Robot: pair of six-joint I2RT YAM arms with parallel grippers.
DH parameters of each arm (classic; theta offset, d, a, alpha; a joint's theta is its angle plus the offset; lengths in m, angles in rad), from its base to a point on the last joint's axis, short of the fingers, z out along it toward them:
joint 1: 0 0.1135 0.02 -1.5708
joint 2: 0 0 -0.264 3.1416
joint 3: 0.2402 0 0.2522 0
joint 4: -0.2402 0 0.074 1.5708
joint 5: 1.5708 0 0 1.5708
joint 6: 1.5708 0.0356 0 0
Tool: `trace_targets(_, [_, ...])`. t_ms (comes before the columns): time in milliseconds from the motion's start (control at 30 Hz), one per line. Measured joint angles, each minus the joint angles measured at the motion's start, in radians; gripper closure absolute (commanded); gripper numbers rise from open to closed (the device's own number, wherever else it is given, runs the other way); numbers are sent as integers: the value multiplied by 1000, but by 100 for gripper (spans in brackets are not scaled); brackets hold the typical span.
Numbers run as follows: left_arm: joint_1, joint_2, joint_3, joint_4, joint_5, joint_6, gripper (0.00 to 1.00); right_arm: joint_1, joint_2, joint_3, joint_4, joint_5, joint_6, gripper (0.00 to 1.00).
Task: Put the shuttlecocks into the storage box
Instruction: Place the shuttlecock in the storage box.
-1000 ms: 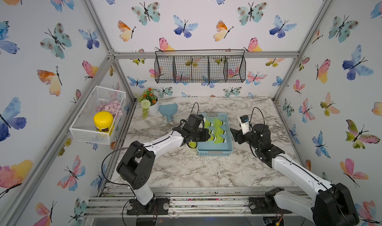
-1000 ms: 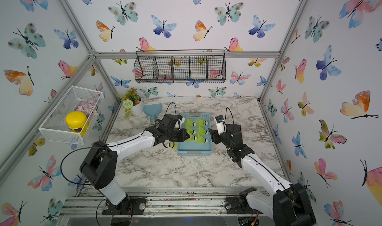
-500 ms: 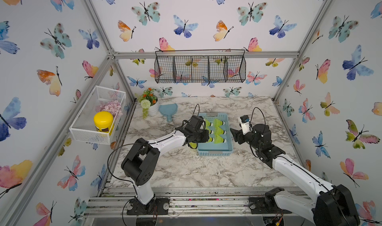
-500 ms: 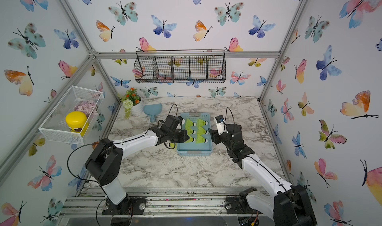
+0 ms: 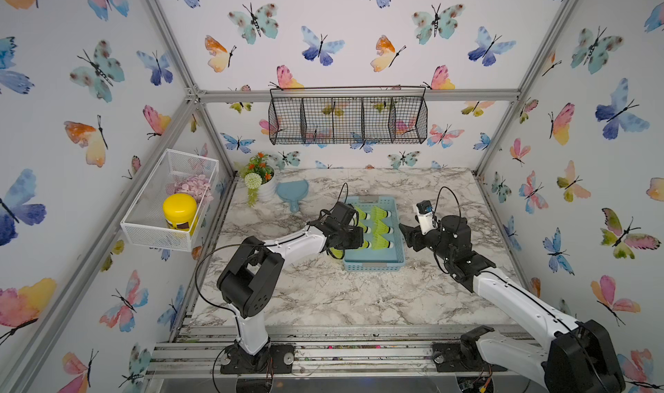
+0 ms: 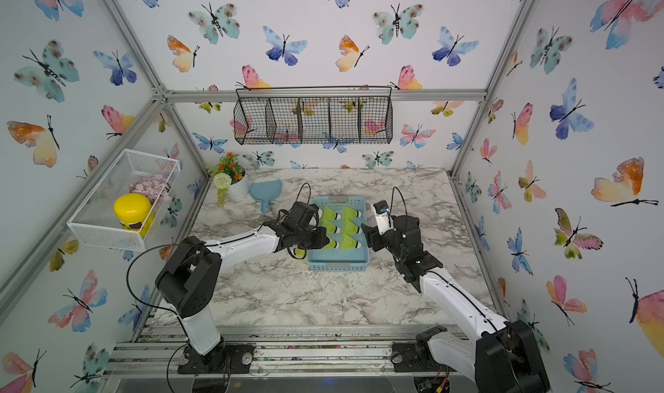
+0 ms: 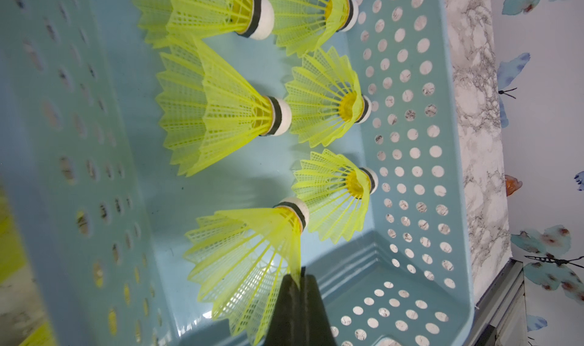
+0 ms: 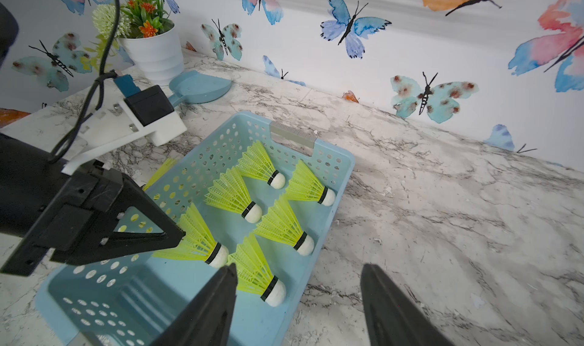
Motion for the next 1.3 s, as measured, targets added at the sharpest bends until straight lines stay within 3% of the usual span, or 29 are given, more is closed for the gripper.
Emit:
trace_targets(1000, [0,16,2,45,18,-19,99,0,25,0,-34,-33,-2,32])
trace_targets(1167, [0,23,2,43,6,-20,91,0,28,0,-37,-34,-2,32])
trace_targets(1300, [0,28,2,37,-11,-18,74,0,29,0,-38,-34,-2,32])
